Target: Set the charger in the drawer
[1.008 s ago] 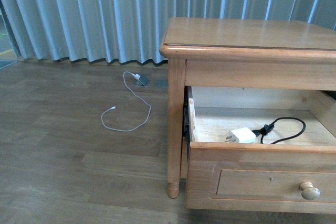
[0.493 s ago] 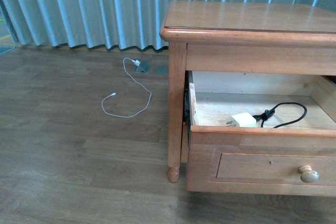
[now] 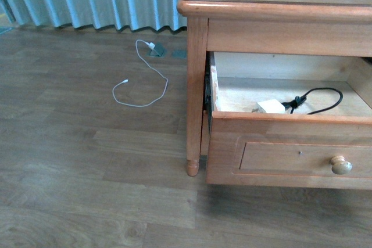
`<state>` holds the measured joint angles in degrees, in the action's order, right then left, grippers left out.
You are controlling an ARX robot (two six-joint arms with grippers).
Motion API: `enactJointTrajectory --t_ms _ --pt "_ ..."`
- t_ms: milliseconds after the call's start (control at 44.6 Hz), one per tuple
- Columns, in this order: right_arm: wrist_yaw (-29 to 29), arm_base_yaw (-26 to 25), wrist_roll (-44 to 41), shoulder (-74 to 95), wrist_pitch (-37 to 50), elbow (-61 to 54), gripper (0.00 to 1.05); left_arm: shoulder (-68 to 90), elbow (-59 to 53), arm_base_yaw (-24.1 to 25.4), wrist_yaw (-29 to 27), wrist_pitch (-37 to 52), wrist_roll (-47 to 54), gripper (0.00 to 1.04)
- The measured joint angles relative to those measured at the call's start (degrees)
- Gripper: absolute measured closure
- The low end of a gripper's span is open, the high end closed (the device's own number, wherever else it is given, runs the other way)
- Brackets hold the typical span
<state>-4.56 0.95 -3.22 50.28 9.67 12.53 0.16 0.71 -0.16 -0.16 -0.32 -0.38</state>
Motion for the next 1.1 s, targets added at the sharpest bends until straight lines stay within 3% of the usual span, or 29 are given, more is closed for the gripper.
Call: enactJointTrajectory --t_ms 202,471,807,1098 --pt "0.5 1.8 4.4 22.2 10.5 7.2 0.08 0.0 0.0 0.0 0.0 0.0 0.1 0.06" --pt "1.0 2.1 9.4 42.6 16.7 17.2 0.08 0.0 0.0 0.0 0.0 0.0 0.1 0.06" --pt "3.9 4.5 11.2 60.0 26.3 32.5 0.08 0.0 0.0 0.0 0.0 0.0 0.1 0.06" --pt "6.8 5.0 12.3 71.7 28.8 45.8 0.08 0.0 0.0 0.0 0.0 0.0 0.1 0.06"
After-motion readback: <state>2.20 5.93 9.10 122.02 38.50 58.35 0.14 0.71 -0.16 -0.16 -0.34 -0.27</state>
